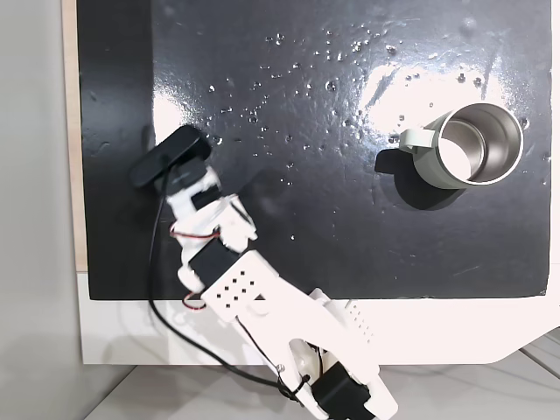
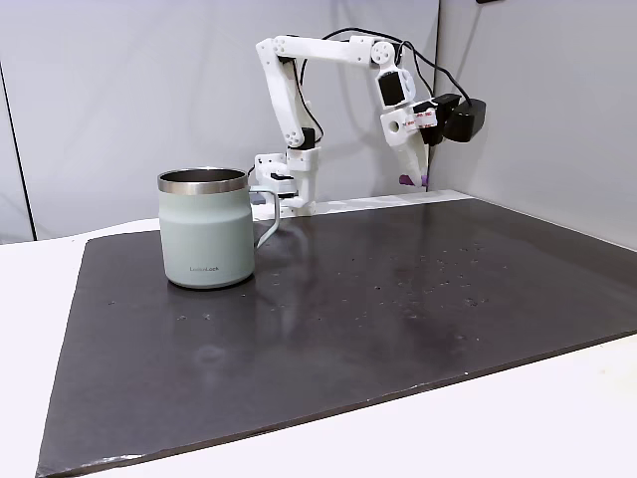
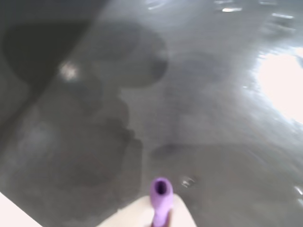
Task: Grasp a pengrip and put it in the cup.
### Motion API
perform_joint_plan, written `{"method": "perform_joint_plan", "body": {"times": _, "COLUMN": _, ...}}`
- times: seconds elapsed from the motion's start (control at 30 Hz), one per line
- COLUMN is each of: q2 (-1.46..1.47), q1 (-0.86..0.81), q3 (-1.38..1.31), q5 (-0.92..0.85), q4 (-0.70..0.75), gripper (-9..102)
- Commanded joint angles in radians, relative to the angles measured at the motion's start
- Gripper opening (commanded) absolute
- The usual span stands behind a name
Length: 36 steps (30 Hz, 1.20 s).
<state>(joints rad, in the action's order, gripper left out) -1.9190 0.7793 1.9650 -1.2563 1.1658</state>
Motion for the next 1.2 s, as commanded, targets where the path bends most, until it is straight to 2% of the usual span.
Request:
{"method": "perform_joint_plan", "body": {"times": 0.0, "q2": 0.015, "q1": -0.152, "q3": -0.19, "q5": 0.104, "q4": 0.112, "gripper": 0}}
{"method": "perform_joint_plan", "body": {"times": 0.37, "q2": 0.229, "q1": -0.67, "q3": -0.681, "q5": 0.293, "q4": 0.371, "gripper": 0}}
{"method": "perform_joint_plan", "body": {"times": 0.67, "q2": 0.482, "q1": -0.959, "q3": -1.186, "q5": 0.377, "q4": 0.609, "gripper": 0}}
{"method": "perform_joint_plan", "body": {"times": 0.83, "q2": 0.508, "q1": -1.1, "q3": -1.218, "q5": 0.331, "q4": 0.638, "gripper": 0}}
{"method": "perform_joint_plan", "body": {"times": 1.17, "q2": 0.508, "q1": -1.229, "q3": -1.267, "q5": 0.222, "q4": 0.655, "gripper": 0}}
